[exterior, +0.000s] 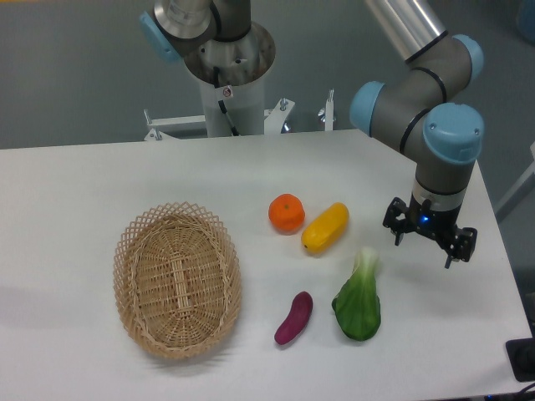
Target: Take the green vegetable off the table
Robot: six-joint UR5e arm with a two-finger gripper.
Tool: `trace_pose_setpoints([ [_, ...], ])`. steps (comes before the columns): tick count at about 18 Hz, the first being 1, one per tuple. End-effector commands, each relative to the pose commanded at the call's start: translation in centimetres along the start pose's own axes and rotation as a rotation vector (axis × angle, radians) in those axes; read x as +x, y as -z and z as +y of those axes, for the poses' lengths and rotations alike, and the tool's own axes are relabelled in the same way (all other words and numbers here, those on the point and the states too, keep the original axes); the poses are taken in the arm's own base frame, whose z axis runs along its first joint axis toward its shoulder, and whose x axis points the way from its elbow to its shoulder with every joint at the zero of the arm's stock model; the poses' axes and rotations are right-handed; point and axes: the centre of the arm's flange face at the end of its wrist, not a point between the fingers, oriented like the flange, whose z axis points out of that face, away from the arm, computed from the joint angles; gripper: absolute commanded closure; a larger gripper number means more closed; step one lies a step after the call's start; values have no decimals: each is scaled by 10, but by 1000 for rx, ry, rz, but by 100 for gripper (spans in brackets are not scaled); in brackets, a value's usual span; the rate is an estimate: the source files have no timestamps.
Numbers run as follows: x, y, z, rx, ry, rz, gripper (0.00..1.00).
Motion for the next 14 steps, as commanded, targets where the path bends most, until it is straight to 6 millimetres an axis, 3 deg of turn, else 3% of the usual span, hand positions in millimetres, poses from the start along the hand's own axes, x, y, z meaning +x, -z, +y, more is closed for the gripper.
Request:
trace_pose_setpoints([
  [11,6,-1,-2,-3,79,15,0],
  [14,20,-9,-16,-6,127,35,0],
])
